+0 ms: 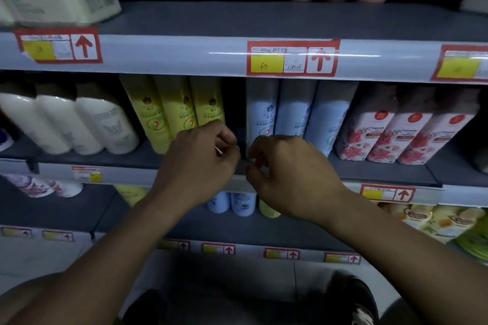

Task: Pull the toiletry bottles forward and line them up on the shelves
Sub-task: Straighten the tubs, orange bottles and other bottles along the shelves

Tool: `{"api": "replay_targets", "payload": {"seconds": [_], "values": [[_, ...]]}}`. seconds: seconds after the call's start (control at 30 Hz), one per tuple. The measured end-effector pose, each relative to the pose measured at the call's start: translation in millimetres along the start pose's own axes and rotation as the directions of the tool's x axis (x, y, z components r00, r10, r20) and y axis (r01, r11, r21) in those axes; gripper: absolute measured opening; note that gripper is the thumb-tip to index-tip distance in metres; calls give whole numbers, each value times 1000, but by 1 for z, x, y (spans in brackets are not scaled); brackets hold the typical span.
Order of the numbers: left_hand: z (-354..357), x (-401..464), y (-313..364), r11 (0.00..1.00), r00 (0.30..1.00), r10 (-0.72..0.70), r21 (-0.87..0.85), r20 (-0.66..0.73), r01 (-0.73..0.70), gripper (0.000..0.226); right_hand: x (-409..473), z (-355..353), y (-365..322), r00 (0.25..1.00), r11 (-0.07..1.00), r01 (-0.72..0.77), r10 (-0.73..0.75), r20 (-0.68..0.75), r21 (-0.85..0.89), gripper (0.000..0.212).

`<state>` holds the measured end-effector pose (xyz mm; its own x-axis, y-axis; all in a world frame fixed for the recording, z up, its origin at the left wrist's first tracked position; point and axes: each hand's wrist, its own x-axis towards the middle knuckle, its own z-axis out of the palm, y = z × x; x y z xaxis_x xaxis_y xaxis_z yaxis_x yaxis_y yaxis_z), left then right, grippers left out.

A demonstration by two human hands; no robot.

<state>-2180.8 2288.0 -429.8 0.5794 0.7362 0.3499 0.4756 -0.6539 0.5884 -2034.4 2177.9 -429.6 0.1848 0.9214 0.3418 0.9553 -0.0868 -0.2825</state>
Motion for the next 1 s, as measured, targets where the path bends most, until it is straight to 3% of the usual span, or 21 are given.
{"api": "replay_targets", "payload": {"seconds": [0.17, 0.3, 0.5, 0.57, 1.0], "values": [[13, 20, -3, 1000, 999, 4, -21, 54, -3, 5, 10, 9, 15, 997, 997, -74, 74, -24, 33, 37], [21, 31, -1, 999, 994, 33, -40, 105, -29, 5, 2, 13, 22, 992, 990, -121, 123, -18, 71, 27], [16, 30, 4, 997, 994, 58, -48, 88, -54, 7, -12, 2, 29, 989, 987, -146, 146, 9, 65, 32], [8, 27, 12, 997, 995, 57, -61, 81, -52, 6, -16, -8, 27, 989, 987, -148, 149, -19, 61, 38], [-82, -12, 104, 979, 978, 181, -71, -103, -189, 8, -43, -127, -25, 953, 993, -106, 115, -281, 49, 21]]}}
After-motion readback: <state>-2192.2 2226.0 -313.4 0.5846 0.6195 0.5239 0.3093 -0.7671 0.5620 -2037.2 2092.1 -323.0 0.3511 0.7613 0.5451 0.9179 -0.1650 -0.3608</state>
